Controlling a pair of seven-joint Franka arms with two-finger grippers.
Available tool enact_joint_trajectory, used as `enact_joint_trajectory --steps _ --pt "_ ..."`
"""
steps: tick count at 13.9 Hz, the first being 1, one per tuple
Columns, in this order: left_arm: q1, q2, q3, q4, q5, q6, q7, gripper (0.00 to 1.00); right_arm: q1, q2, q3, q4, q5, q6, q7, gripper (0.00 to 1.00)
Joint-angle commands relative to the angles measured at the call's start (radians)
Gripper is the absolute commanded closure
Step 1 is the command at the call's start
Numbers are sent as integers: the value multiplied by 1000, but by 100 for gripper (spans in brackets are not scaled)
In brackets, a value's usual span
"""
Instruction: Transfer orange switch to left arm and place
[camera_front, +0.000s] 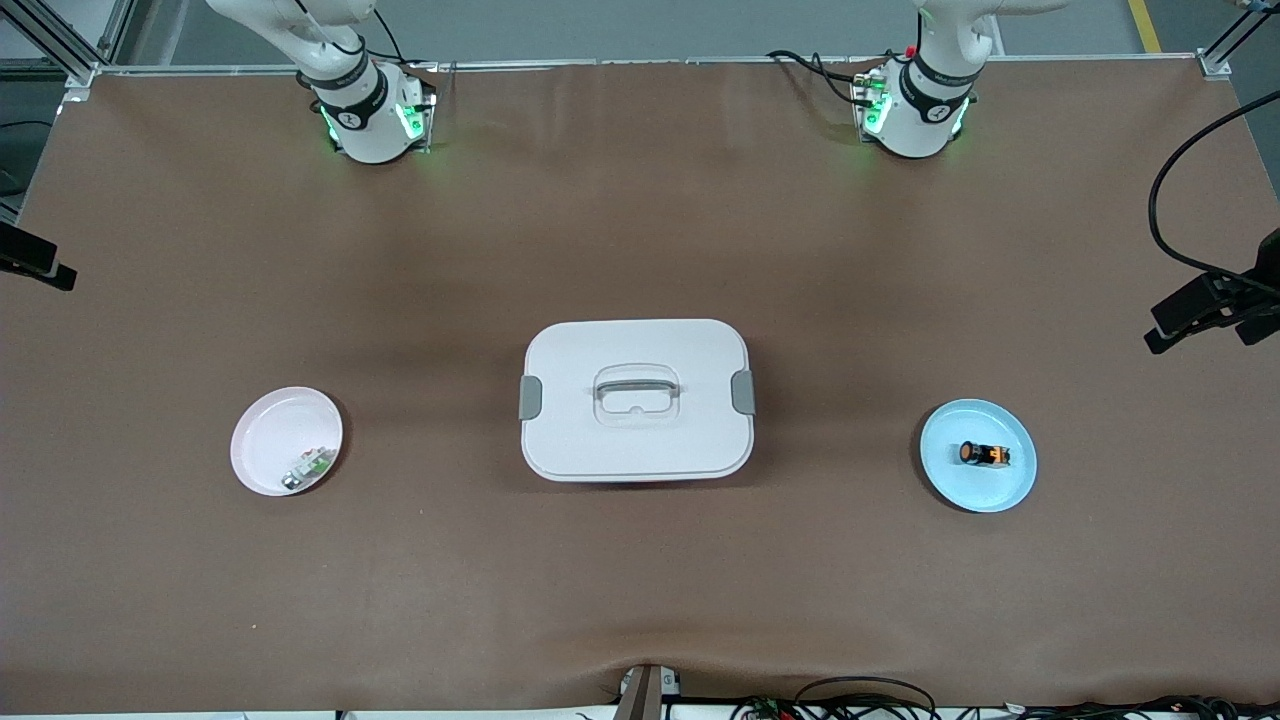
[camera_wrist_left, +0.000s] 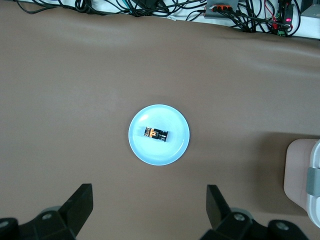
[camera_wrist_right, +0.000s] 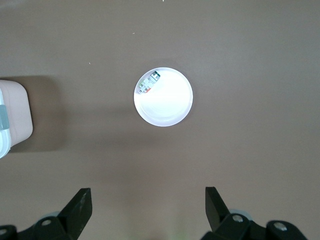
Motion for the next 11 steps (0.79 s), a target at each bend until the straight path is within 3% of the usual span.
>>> enact_joint_trajectory --steps 1,5,9,11 --pt "-5 -51 10 -21 -16 -34 30 0 -4 -13 8 -1 -12 -2 -8 0" --pt "-10 -108 -33 -64 -10 -35 -27 0 -7 -13 5 -1 -9 -2 -8 0" --pt "-8 -228 -39 -188 -4 -31 -11 0 -7 -13 5 -1 -10 0 -8 0" --pt "-10 -219 -41 -184 -4 -19 -19 0 -5 -13 8 -1 -10 9 -8 0"
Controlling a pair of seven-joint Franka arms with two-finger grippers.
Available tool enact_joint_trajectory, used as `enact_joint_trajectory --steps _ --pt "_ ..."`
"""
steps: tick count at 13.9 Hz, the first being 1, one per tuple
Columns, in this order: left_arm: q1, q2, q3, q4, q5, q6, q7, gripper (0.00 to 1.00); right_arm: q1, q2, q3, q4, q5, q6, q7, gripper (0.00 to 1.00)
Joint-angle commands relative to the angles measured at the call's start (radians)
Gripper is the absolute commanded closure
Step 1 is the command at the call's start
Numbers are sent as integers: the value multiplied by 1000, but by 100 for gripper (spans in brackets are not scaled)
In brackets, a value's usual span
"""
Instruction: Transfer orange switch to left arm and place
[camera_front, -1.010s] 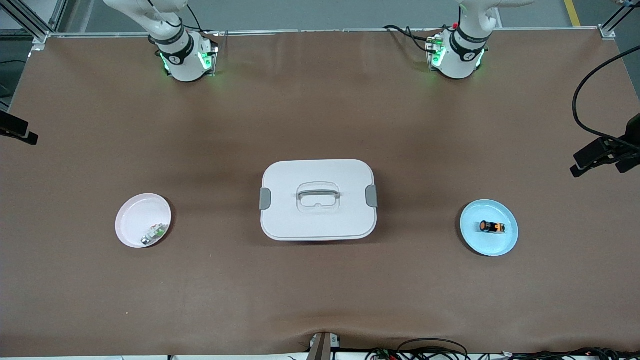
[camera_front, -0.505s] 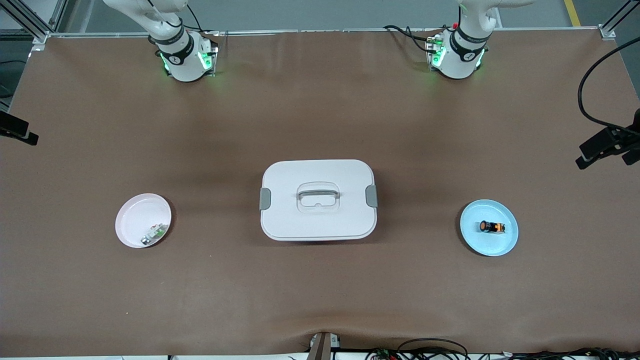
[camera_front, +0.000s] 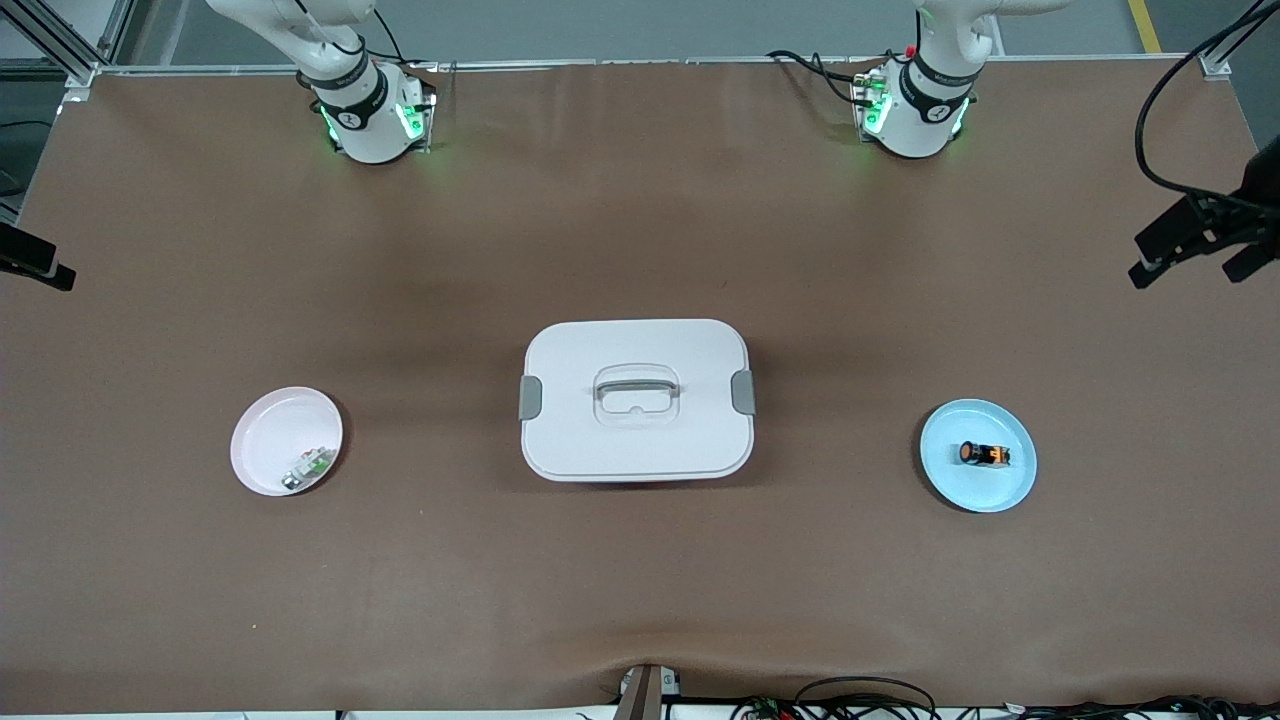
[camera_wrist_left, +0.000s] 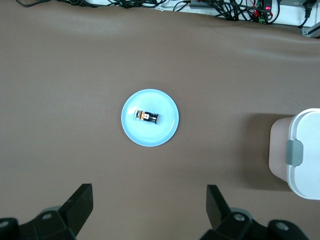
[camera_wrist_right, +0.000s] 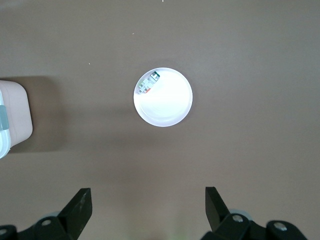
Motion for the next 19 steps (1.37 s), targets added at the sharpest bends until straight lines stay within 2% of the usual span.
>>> enact_joint_trajectory --steps 1,3,19 --pt "4 -21 -2 -39 -3 28 3 0 -5 -13 10 -1 -9 12 -8 0" --pt "7 4 -2 -8 -1 25 12 0 -5 -13 11 -1 -7 12 -8 0" --pt "5 22 -1 -5 26 20 6 0 -7 -13 13 -1 -3 9 -8 0"
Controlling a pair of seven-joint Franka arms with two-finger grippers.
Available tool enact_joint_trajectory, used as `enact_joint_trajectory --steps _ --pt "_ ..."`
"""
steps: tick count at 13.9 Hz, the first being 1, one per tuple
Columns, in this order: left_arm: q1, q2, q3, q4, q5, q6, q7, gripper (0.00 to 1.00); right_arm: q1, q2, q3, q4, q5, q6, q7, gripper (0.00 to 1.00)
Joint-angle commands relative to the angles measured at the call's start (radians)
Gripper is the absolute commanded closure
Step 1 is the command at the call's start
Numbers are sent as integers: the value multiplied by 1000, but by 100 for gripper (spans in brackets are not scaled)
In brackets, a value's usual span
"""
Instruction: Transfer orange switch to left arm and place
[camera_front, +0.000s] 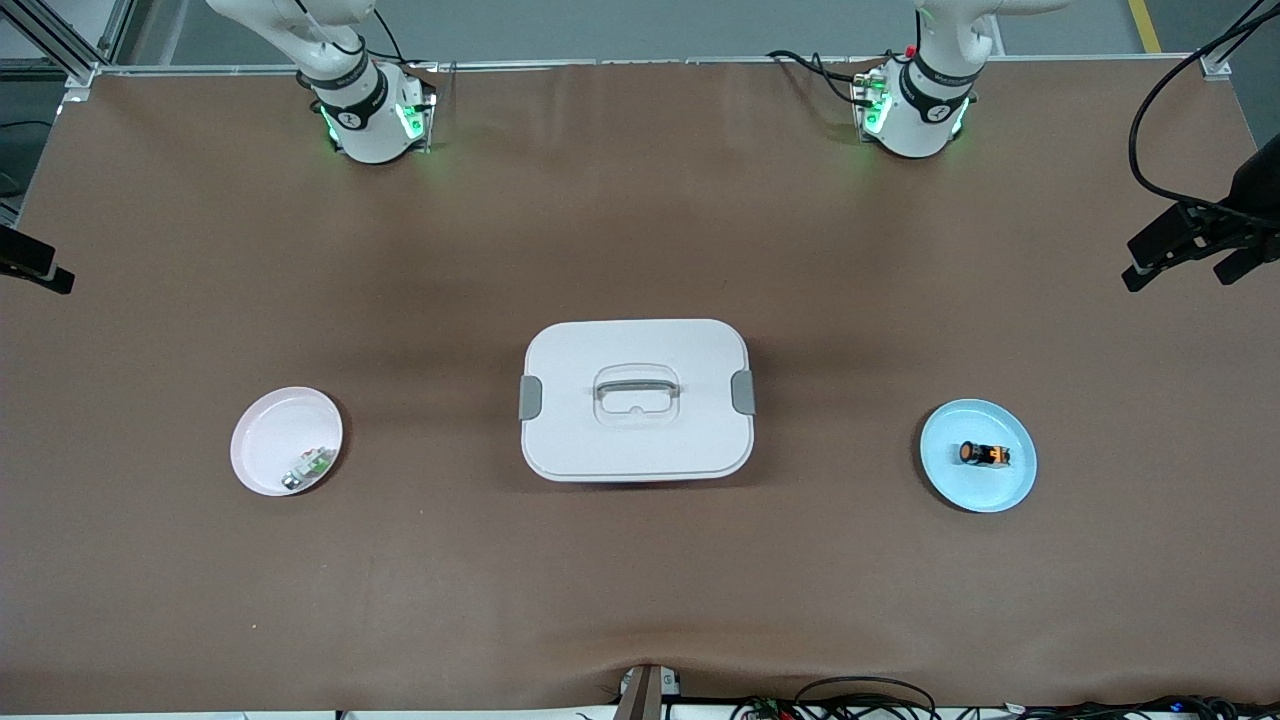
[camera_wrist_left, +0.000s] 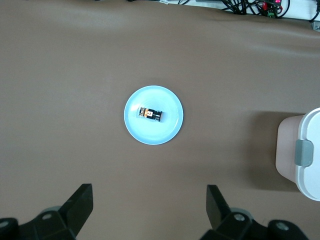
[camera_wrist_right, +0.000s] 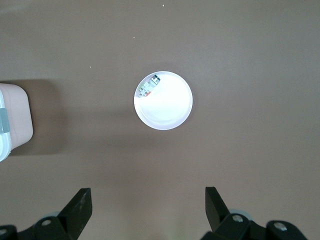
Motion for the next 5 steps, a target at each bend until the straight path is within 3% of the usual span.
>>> enact_joint_trajectory --steps 1,5 --pt "1 0 -4 12 18 0 2 0 -7 -13 8 -1 -3 -2 -8 0" --pt "1 0 -4 12 17 0 -1 0 -10 -13 0 -1 -1 -4 -9 0"
